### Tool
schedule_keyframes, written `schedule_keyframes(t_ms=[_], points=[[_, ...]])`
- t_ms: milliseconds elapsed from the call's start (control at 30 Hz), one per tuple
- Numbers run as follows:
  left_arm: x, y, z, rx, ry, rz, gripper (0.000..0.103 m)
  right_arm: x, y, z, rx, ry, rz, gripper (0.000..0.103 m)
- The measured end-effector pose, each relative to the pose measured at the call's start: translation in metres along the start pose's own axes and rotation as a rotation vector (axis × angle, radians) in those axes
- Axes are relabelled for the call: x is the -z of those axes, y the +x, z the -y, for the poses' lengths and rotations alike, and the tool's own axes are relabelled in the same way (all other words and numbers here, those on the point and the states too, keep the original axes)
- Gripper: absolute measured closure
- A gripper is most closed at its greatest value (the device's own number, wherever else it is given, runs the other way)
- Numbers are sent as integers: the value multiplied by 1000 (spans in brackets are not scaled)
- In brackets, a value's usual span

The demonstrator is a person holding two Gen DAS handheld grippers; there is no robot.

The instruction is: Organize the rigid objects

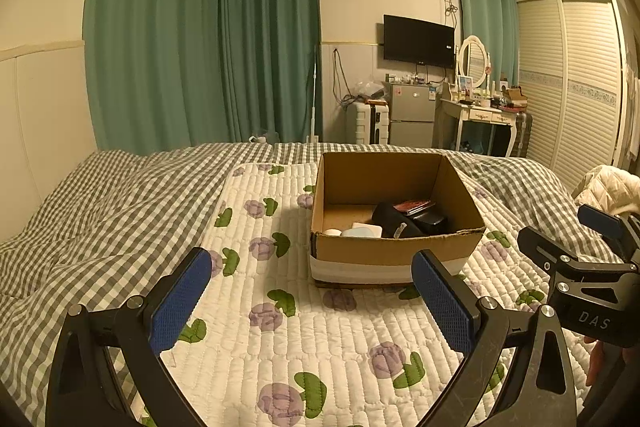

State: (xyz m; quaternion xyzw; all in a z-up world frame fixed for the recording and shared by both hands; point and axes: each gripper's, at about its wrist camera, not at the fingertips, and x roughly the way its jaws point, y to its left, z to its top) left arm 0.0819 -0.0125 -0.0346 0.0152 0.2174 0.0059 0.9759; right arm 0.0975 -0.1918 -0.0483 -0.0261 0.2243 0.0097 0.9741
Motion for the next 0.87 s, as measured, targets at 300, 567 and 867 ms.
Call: schedule_keyframes(t_ms=[300, 567, 867], points=[[-1, 0, -3, -4, -2, -4, 1, 1, 0, -1, -2, 2, 0, 0], [0, 2, -3, 6, -4, -6, 1, 1, 0, -2, -7, 2, -8, 0], [1, 4, -1, 0, 3, -15, 1, 1, 2, -4, -7, 1, -13, 0]])
